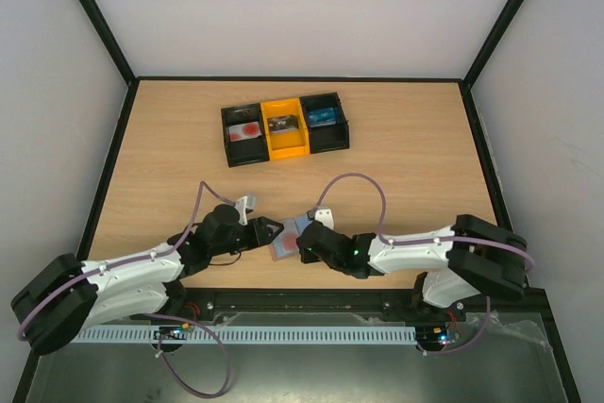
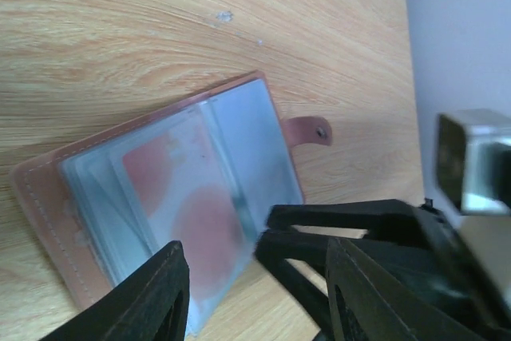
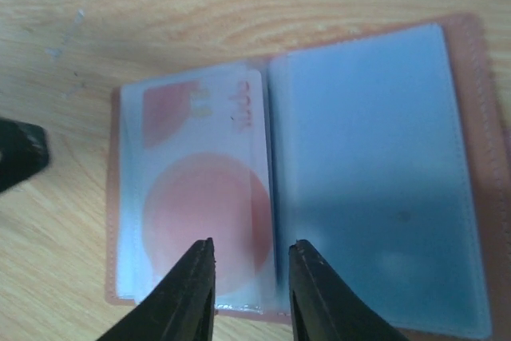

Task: Take the credit cards out of the card holder

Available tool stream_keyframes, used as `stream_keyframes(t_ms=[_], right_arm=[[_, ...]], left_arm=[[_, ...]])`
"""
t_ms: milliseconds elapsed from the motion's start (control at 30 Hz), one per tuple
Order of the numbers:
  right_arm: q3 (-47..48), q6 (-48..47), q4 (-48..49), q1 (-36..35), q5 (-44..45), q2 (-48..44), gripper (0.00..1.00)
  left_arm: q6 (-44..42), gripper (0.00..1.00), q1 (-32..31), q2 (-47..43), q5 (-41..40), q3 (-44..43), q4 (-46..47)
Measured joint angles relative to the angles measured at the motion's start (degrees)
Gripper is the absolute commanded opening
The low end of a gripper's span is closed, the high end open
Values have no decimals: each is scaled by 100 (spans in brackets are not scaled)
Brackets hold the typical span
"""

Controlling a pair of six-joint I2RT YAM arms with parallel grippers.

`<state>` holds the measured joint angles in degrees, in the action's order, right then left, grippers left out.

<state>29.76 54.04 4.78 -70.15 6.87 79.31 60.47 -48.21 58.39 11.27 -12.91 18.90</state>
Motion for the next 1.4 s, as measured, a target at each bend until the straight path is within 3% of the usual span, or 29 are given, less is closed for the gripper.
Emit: stream_keyframes(t_ms=[367, 700, 1400], right_arm=[[-238, 219, 988, 0, -291, 684, 2], [-479, 560, 1910, 0, -892, 870, 2], [-487, 671, 1989, 0, -1003, 898, 2]], left_arm=[[306, 51, 0, 42, 92, 280, 472], [319, 53, 0, 105, 85, 280, 544], [323, 63, 0, 72, -131, 313, 216]])
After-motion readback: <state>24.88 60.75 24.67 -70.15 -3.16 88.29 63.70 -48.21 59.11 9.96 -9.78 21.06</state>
